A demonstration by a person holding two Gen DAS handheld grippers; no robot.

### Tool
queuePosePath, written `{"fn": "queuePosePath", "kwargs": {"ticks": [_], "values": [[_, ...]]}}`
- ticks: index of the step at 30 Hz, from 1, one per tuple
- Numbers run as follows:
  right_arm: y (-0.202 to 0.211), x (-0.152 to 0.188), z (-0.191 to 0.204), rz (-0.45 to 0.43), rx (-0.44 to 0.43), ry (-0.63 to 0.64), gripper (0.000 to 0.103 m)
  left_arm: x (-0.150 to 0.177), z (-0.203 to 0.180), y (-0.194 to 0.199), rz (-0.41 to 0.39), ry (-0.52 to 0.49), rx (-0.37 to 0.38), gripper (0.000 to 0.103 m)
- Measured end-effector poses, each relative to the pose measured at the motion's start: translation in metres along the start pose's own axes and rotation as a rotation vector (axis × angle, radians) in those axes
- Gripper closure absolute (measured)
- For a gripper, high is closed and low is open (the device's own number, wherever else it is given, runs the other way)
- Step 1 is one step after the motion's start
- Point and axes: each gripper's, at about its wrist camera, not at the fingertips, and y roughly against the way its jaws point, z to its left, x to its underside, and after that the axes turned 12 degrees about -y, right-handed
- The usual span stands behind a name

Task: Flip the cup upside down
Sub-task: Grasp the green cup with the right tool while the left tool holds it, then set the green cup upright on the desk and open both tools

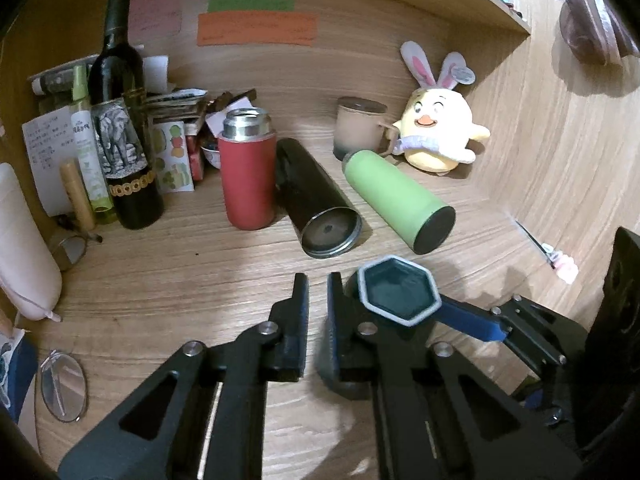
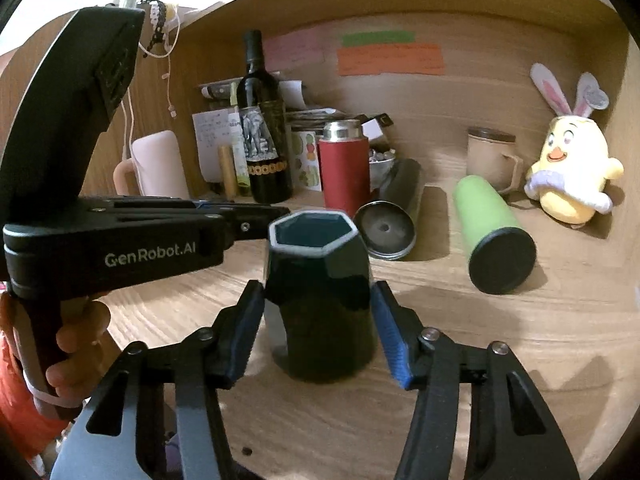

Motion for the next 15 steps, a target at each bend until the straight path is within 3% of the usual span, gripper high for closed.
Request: {"fn": "queuePosePath", "kwargs": {"ticks": [15], "values": [[-0.002,-0.006,-0.001,0.036,0.002,-0.008,0.053,0.008,0.011,0.01,0.001,0.031,-0.029,0.092]]}}
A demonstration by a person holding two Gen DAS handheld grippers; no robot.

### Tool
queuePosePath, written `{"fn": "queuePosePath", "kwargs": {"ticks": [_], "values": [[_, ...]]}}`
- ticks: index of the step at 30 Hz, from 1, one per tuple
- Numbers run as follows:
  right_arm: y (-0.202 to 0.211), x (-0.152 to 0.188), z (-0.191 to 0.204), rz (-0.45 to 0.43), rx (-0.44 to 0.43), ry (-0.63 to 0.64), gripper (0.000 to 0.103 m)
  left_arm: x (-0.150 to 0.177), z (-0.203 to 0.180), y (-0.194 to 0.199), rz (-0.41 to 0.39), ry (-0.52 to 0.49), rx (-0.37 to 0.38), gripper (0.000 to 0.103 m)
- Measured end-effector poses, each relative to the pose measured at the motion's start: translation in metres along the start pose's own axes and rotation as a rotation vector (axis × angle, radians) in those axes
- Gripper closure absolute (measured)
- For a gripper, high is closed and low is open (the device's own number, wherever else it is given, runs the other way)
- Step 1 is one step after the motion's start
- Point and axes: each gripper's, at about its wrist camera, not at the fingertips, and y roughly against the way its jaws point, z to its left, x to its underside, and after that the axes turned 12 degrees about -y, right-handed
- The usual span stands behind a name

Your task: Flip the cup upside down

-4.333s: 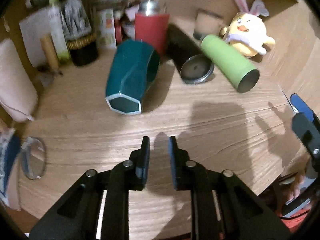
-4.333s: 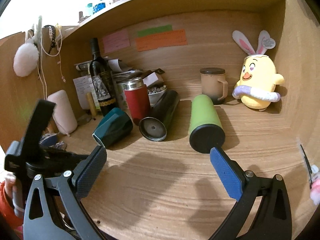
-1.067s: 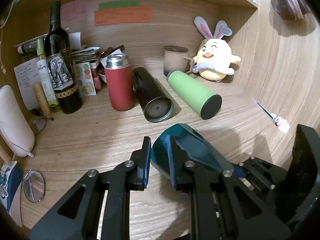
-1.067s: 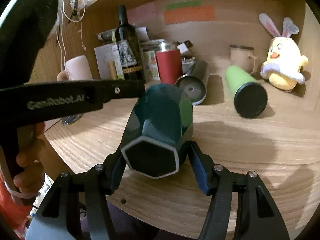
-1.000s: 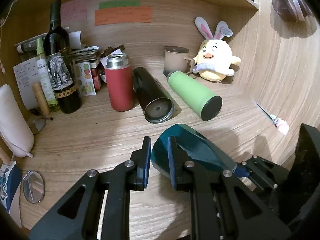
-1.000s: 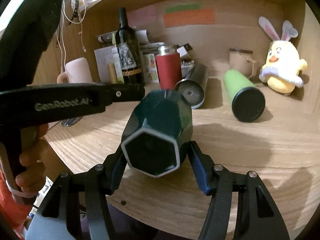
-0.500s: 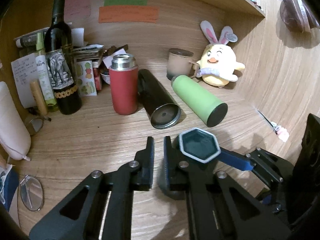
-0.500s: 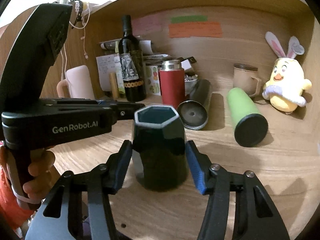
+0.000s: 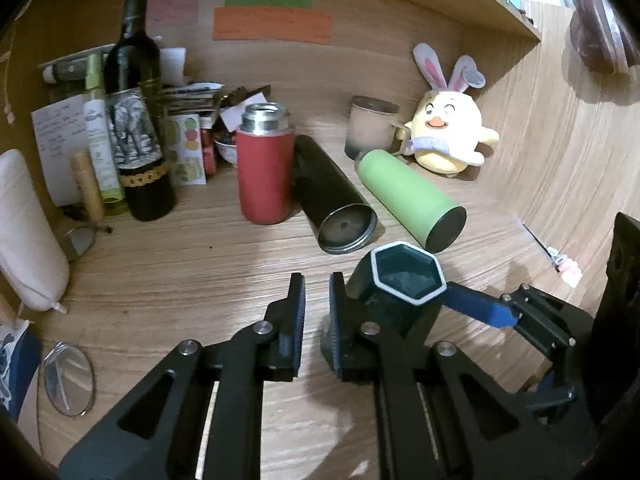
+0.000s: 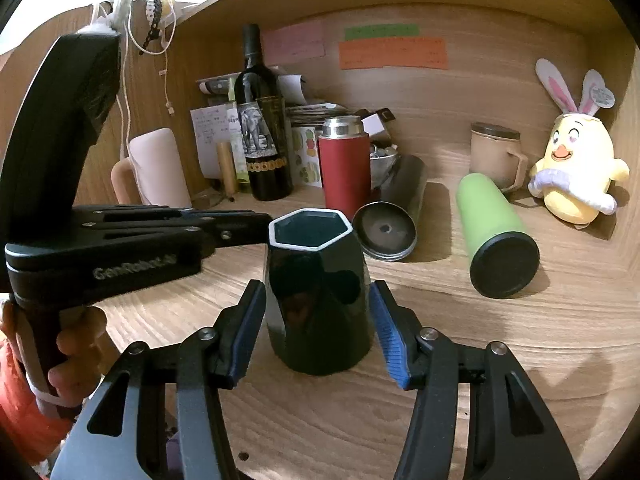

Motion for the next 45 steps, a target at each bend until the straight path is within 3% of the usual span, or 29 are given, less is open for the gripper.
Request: {"fn": "queuePosePath", "kwargs": {"ticks": [4,7,12,14,19,21,23,33,45], "values": [[0.013,-0.005,-0.001,-0.012,0.004,-0.012,0.052,0.002,0.0,0.017,-0.027,-0.001,-0.034,0.087],[0.026,-0.009,0.0,-0.039,0.011,-0.01,0.047,0.003,-0.005,0.034,-0.061,-0.015,-0.067,0.075],[0.055,-0.018,0.002,-0.115,0.026,-0.014,0.027,0.005,-0.014,0.065,-0.14,-0.031,-0.109,0.046],[0.068,-0.022,0.003,-0.155,0.043,-0.014,0.02,0.005,-0.018,0.078,-0.172,-0.039,-0.125,0.041],[0.097,-0.027,0.003,-0.224,0.071,-0.025,0.013,0.005,-0.027,0.103,-0.234,-0.059,-0.168,0.027],[0.107,-0.027,0.003,-0.244,0.083,-0.029,0.0,0.006,-0.031,0.112,-0.262,-0.062,-0.194,0.01],[0.119,-0.026,0.003,-0.279,0.093,-0.039,0.0,0.009,-0.036,0.122,-0.294,-0.066,-0.224,0.003],[0.152,-0.021,0.01,-0.323,0.094,-0.042,0.0,0.018,-0.051,0.154,-0.344,-0.059,-0.267,0.0],[0.153,-0.018,0.011,-0.324,0.105,-0.048,0.0,0.021,-0.049,0.154,-0.341,-0.05,-0.289,0.0]]}}
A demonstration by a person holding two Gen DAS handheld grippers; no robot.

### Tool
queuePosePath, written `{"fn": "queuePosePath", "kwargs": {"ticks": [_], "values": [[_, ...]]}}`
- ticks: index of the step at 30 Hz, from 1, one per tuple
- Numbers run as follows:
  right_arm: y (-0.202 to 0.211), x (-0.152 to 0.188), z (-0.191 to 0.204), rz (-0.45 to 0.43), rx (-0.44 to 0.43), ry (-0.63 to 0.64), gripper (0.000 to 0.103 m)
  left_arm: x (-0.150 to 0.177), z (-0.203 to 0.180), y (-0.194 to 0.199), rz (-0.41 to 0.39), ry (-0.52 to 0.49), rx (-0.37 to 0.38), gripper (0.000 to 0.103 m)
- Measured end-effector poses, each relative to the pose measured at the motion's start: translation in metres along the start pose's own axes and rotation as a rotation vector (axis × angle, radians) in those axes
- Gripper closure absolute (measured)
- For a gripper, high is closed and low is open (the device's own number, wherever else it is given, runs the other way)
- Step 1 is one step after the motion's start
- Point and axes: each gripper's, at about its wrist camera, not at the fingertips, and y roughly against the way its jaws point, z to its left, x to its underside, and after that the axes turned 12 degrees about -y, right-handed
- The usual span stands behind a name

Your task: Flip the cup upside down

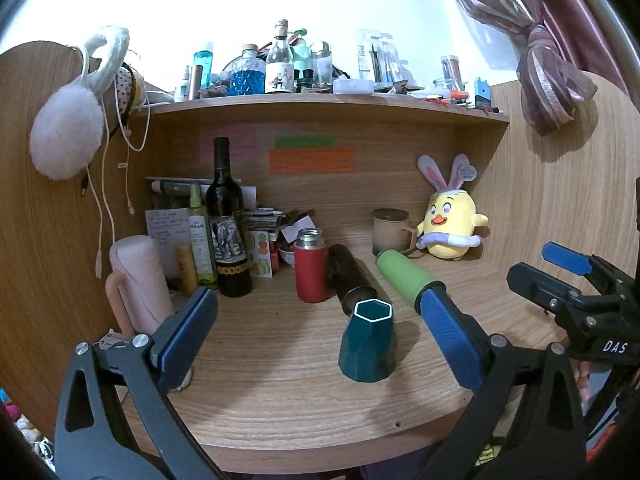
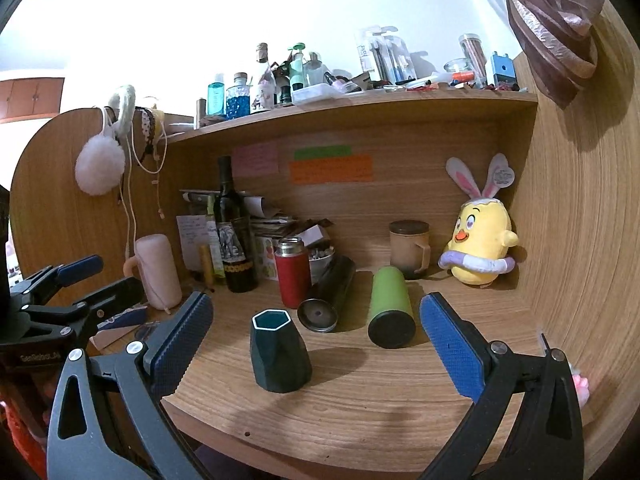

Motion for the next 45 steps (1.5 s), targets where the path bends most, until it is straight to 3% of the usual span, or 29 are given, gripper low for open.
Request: {"fn": "queuePosePath", "kwargs": {"ticks": [45], "values": [[0.0005,-0.0013,0.001,-0.007,0.009,0.018,0.0,-0.0007,-0.0073,-0.0002,-0.012,-0.018,-0.004,0.0]]}}
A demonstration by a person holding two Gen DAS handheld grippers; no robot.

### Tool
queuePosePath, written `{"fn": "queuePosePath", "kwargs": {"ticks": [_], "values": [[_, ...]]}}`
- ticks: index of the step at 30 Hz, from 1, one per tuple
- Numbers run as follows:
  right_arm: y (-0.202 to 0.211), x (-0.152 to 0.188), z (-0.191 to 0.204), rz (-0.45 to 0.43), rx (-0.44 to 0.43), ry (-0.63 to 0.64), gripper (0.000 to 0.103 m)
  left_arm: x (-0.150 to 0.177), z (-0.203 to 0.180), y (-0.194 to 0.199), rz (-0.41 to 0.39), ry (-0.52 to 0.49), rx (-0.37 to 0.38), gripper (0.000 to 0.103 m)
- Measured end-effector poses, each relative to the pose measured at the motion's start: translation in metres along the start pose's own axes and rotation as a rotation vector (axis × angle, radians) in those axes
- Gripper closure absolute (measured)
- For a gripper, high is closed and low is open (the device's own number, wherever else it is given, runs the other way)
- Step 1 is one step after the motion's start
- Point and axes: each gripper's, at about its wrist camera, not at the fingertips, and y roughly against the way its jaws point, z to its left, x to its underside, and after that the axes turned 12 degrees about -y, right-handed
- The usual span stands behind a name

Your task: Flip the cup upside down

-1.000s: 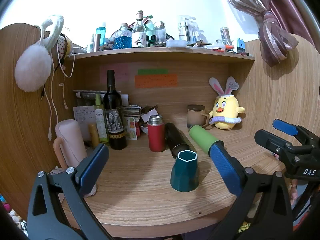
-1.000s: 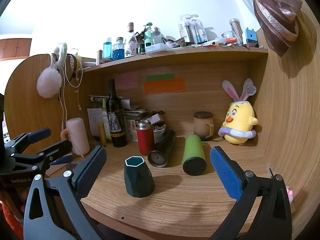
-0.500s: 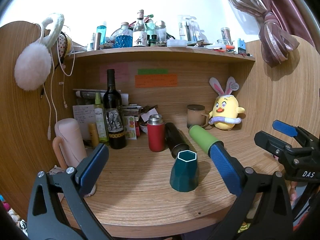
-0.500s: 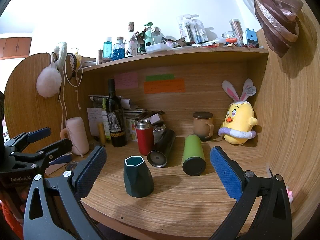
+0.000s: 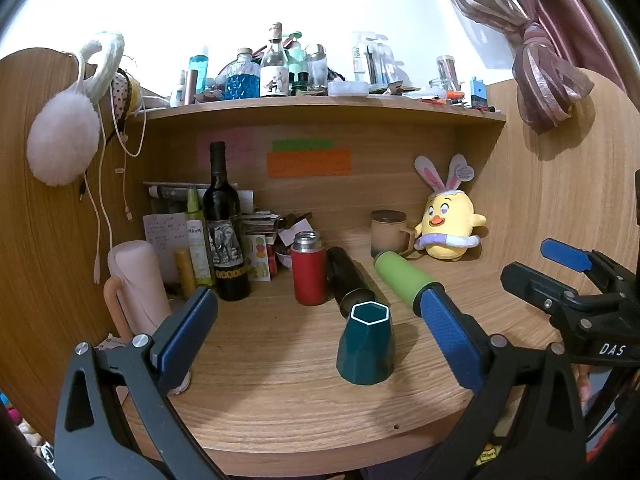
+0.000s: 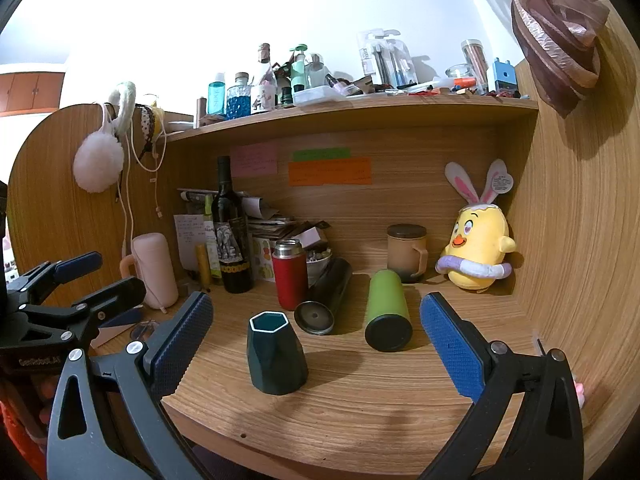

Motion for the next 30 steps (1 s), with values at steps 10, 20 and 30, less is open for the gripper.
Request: {"fn": "queuePosePath", "kwargs": {"ticks": [10,20,30], "values": [[-0.0002,0.0,0.0008,-0.007,-0.002,-0.001,0.0,-0.001,-0.0004,0.0006,0.002,0.002,0.005,0.0],[0.0003,-0.0002,0.0003,-0.008,-0.003,-0.004,0.0,-0.0019,-0.0017,-0.0026,0.019,0.014,0.042,0.0],[0.0,0.0002,0.0005,-0.005,0.001,-0.008,0.0,-0.0022,-0.0063,-0.0034,0.02,0.006,0.056,0.0]]}}
